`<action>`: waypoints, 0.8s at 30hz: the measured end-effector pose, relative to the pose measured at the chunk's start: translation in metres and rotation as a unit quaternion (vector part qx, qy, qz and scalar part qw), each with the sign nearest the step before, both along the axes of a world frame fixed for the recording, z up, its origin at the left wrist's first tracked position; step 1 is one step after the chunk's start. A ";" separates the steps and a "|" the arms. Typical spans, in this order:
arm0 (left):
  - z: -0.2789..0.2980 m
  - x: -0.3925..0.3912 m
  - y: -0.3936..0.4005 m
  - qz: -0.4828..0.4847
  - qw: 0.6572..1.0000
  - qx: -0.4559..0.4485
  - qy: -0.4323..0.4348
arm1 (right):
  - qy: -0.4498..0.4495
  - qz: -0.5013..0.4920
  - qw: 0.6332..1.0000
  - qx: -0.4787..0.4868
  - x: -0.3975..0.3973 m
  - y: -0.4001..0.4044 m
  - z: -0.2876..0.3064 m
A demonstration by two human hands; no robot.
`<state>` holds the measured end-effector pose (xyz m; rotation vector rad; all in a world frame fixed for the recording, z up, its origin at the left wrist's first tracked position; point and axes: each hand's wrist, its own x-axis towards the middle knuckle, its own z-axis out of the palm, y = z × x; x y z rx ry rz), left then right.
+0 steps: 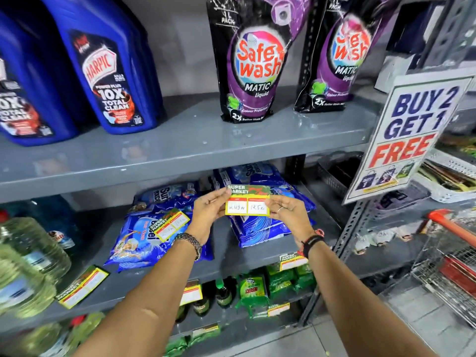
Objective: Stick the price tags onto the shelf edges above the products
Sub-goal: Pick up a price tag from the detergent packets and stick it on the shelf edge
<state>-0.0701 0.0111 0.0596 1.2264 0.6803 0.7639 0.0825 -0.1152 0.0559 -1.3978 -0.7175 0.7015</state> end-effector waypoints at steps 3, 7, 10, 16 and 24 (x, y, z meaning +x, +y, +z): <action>0.004 -0.009 -0.008 -0.003 1.000 0.012 0.001 | -0.003 -0.025 1.000 0.003 -0.011 -0.003 0.003; 0.011 -0.017 -0.016 -0.004 1.000 0.020 -0.001 | 0.009 -0.047 0.999 0.008 -0.020 -0.008 0.008; 0.023 -0.013 -0.026 0.008 1.000 0.025 -0.008 | 0.025 -0.061 0.996 0.052 -0.020 -0.018 0.022; 0.065 0.028 -0.061 0.081 0.986 0.148 -0.015 | 0.008 -0.150 0.975 0.161 0.002 -0.038 0.067; 0.105 0.067 -0.085 0.107 0.968 0.229 0.010 | -0.034 -0.215 0.961 0.168 0.042 -0.049 0.104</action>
